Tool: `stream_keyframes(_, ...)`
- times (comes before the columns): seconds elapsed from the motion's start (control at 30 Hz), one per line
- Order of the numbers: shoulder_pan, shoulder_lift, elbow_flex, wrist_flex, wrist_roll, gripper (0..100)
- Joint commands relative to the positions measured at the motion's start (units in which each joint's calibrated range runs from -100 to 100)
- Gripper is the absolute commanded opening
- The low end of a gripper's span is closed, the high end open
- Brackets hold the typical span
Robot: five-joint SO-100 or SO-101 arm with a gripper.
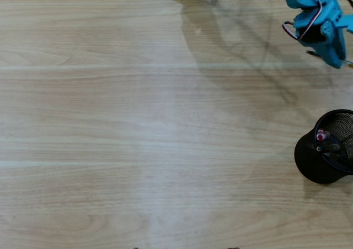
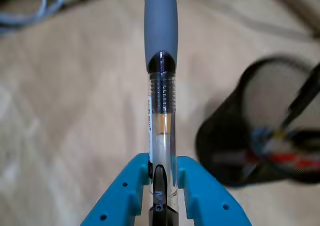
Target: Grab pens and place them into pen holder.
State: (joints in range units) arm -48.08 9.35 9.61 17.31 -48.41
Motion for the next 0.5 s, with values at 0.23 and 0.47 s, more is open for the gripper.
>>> stream_keyframes(0.23, 13.56, 11.61, -10.01, -60.33, -13.22, 2)
stream_keyframes(0.47, 16.06, 17.27, -10.74, -61.10, -16.15, 2)
